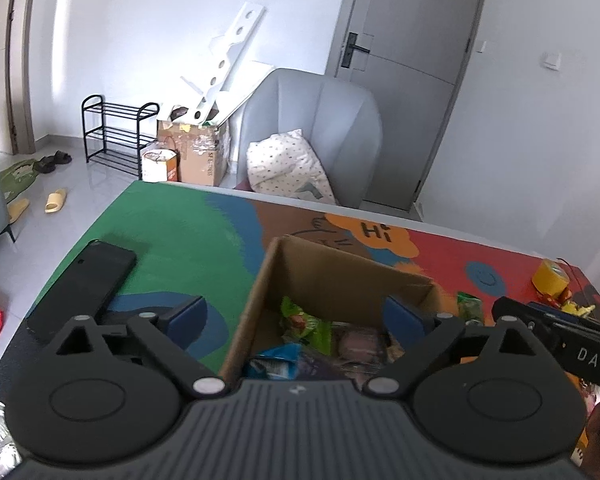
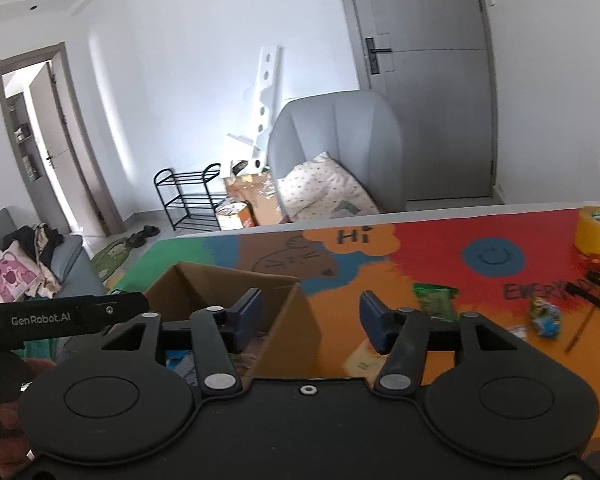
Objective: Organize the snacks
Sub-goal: 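Move both tools back toward the remaining snacks on the table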
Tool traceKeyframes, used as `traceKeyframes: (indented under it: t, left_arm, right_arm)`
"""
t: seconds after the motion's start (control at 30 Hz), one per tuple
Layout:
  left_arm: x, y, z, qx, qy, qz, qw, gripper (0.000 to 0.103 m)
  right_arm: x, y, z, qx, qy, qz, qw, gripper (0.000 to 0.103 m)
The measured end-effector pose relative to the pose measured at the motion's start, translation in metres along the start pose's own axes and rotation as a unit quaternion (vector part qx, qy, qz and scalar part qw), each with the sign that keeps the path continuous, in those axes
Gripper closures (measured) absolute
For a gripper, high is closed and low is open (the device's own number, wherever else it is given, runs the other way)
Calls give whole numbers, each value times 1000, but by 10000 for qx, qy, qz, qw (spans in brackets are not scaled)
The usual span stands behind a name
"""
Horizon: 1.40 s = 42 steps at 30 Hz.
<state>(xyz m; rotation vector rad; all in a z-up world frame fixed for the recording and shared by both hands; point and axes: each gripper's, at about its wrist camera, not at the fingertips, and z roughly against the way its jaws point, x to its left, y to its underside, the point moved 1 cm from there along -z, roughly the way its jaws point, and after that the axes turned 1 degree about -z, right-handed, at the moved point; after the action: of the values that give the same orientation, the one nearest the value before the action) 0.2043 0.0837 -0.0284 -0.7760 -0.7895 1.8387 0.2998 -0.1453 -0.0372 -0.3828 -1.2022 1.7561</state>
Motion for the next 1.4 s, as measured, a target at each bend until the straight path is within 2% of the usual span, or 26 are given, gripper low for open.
traceKeyframes:
  t: [0.07,0.13,0.2,0.47,0.83,1.0,1.27,1.4]
  left_arm:
    - [-7,1,1,12,57,-53,10000,7]
    - [-14,2,2,23,106,-90,9999,7]
    - [-20,3,3,39,129,-109,9999,6]
    - [-54,7,9,80,338,-259,9991,3]
    - [-97,11,15,10,525,-522,9973,3]
    - [-117,16,11,99,608,-746,9953,3]
    - [-146,25,3,123,711,-1003,9923,4]
    - [-159,28,-6,261,787,-1069,9908,5]
  right_arm:
    - [-7,0,5,-7,33,-37,10000,44]
    - [-14,0,12,-7,31,-69,10000,40]
    - [-23,0,17,-3,54,-121,9999,32]
    - [-60,1,43,-120,187,-458,9987,18]
    - [-98,12,63,-121,438,-686,9966,16]
    - [-111,16,71,-148,502,-731,9960,8]
    - [-133,23,72,-110,497,-819,9953,8]
    - [-145,28,69,-71,532,-903,9945,8]
